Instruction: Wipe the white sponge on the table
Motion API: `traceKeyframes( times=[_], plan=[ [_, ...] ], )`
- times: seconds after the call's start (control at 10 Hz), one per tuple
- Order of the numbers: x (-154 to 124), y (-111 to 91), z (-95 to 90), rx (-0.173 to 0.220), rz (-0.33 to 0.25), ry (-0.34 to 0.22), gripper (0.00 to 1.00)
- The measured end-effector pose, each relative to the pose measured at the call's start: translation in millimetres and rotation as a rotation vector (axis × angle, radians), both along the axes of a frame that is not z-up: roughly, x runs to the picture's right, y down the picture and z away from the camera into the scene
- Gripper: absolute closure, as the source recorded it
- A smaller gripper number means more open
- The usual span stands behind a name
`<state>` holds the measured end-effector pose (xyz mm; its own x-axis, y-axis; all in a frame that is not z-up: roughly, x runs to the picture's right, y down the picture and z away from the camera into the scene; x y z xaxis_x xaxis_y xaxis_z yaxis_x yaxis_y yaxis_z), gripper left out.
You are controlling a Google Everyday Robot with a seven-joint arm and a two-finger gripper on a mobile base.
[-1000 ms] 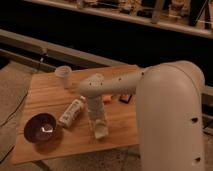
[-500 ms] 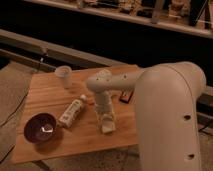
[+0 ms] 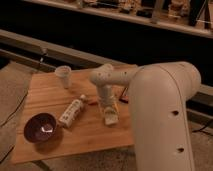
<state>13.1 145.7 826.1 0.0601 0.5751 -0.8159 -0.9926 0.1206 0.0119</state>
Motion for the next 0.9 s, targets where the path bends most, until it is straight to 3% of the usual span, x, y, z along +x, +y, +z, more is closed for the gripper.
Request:
traceKeyframes(
  times=[0.5,0.9],
  plan=[
    [-44.8,-24.5,24.7,0.023,0.046,-0.082,1.00],
    [-84.4,-31.0,20.4,0.030,0.048,-0.175,1.00]
  ],
)
